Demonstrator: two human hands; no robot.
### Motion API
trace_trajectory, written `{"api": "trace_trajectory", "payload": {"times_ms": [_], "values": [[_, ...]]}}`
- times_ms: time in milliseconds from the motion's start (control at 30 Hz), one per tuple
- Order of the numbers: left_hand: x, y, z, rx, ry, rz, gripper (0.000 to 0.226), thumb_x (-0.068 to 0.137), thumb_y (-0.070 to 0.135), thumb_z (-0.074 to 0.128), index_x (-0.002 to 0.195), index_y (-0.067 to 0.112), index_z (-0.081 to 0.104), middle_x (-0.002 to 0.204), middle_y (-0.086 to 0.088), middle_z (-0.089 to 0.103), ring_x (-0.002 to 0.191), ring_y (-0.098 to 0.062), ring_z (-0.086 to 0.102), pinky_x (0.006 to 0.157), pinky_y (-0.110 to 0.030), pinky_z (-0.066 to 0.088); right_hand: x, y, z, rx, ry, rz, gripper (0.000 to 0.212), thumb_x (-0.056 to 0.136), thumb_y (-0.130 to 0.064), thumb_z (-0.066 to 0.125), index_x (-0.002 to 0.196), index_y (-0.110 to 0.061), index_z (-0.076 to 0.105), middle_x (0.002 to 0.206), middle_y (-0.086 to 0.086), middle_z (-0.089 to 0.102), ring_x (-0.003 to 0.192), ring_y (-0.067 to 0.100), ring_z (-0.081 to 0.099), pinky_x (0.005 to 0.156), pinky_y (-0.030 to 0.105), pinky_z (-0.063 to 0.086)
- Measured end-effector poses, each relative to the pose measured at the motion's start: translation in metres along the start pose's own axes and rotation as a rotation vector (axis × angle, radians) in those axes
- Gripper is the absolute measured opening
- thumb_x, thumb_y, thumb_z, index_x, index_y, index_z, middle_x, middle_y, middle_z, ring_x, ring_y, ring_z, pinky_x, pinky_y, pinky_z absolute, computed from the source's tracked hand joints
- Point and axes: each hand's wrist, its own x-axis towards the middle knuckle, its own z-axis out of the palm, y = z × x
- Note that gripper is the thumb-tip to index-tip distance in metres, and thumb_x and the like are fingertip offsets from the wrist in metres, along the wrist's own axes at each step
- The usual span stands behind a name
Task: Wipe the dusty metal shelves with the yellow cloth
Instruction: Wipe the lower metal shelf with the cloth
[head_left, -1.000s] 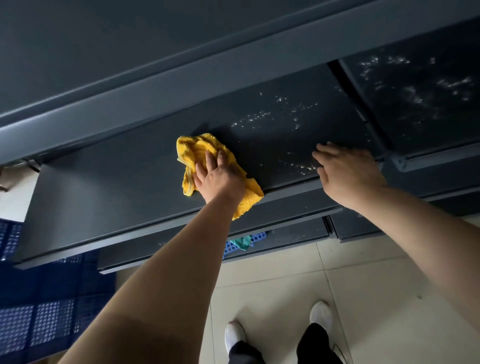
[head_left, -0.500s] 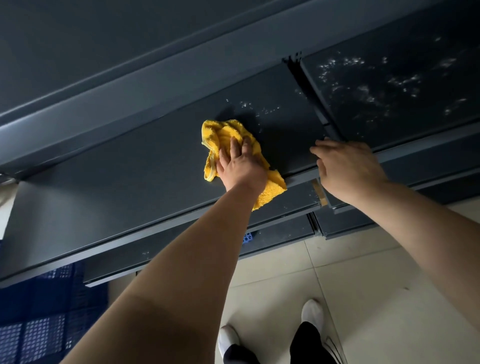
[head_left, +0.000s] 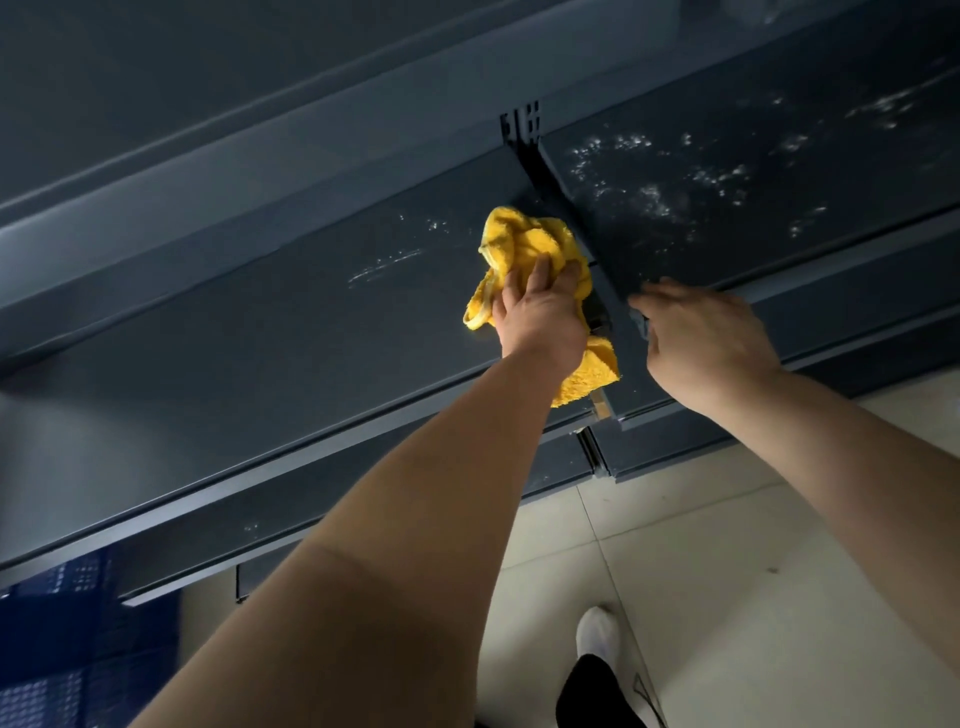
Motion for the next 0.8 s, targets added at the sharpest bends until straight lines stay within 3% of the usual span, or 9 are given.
{"api": "trace_trajectory", "payload": {"times_ms": [167,367,567,800], "values": [[-0.012,-0.003,0.006,0.007,0.071,0.154,0.063,0.090,0.007,0.038,0.144,0.040,0.032,0.158,0.004,0.017,0.142,-0.032,0.009,0.115,-0.045,0.007,-0.002,-0.001,-0.001,-0.001,-0.005,0.006,0.040,0.085,-0.004,0.050,0.122,-0.015,0.058,0.121,0.003,0.059,0.109,0.026,0.057,0.086,0.037,0.042],[-0.032,-0.039,0.004,-0.088,0.131,0.247,0.052,0.092,0.006,0.044,0.137,0.034,0.047,0.152,0.006,0.033,0.140,-0.025,0.020,0.114,-0.040,0.012,-0.003,-0.017,-0.004,-0.014,-0.029,-0.015,0.038,0.085,-0.004,0.050,0.121,-0.015,0.058,0.117,0.003,0.061,0.101,0.026,0.060,0.082,0.035,0.042],[-0.047,-0.085,-0.011,-0.085,0.158,0.081,0.051,0.093,0.009,0.043,0.139,0.031,0.044,0.150,0.005,0.035,0.137,-0.026,0.025,0.113,-0.041,0.017,0.002,-0.047,-0.003,-0.005,-0.084,-0.067,0.046,0.087,-0.007,0.051,0.131,-0.017,0.053,0.129,0.002,0.057,0.112,0.025,0.058,0.090,0.038,0.043],[-0.057,-0.147,-0.031,-0.093,0.189,-0.189,0.051,0.098,0.015,0.036,0.146,0.030,0.031,0.154,0.002,0.027,0.140,-0.028,0.018,0.113,-0.047,0.018,0.015,-0.080,0.002,-0.026,-0.098,-0.109,0.042,0.086,-0.005,0.050,0.125,-0.016,0.057,0.130,0.002,0.057,0.116,0.024,0.057,0.090,0.039,0.048]]}}
